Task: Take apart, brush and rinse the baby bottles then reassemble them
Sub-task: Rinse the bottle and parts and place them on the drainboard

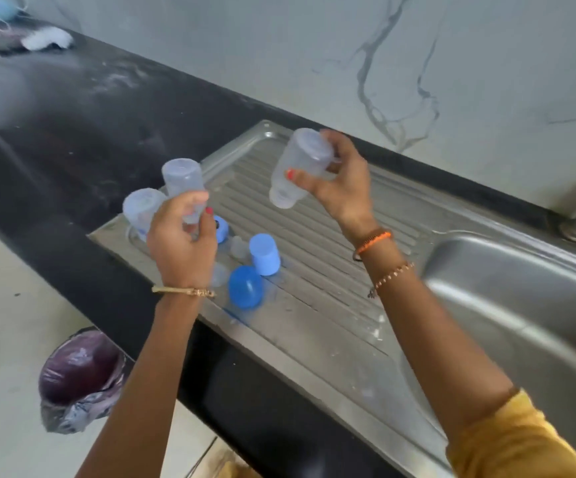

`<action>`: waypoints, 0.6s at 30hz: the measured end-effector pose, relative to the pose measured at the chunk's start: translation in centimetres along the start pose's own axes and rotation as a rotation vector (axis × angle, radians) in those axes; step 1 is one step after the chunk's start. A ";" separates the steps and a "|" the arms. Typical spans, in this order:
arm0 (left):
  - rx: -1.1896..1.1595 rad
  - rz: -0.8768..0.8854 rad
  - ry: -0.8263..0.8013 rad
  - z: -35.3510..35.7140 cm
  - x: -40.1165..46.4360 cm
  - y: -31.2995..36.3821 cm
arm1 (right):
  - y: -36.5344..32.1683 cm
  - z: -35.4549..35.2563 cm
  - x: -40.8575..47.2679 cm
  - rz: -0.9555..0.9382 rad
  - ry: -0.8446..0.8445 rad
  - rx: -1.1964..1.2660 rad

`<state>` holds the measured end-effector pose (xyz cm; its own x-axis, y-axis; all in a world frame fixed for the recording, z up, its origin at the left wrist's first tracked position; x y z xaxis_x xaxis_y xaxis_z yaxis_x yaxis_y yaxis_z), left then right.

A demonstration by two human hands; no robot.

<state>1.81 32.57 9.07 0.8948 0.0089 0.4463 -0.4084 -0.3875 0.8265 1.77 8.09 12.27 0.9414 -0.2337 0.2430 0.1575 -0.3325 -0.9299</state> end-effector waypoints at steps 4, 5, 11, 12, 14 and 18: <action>0.059 -0.020 -0.092 0.1 0.4 -2.4 | 2.6 7.4 4.7 0.061 -0.241 -0.109; 0.056 -0.028 -0.120 0.3 0.6 -2.5 | 3.3 8.7 5.5 0.063 -0.279 -0.137; 0.148 0.035 -0.196 2.0 1.4 -2.1 | 5.7 13.0 8.6 0.088 -0.366 -0.202; 0.147 0.029 -0.200 2.1 1.4 -2.3 | 5.8 13.2 8.9 0.086 -0.366 -0.201; 0.141 0.003 -0.218 2.4 1.4 -2.9 | 6.2 13.5 9.4 0.079 -0.357 -0.192; 0.128 -0.079 -0.263 2.7 1.5 -4.2 | 6.2 13.8 9.8 0.068 -0.374 -0.167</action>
<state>5.35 31.70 5.39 0.9457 -0.1893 0.2644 -0.3247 -0.5082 0.7977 16.08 16.34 5.05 0.9963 0.0779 0.0364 0.0694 -0.4783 -0.8754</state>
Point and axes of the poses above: each hand's wrist, its own x-axis towards the middle knuckle, its own z-axis out of the palm, y = z × x, the point moved 9 cm from there along x, towards the middle knuckle, and after that the axes turned 11 degrees about -y, right-handed, at the moved point
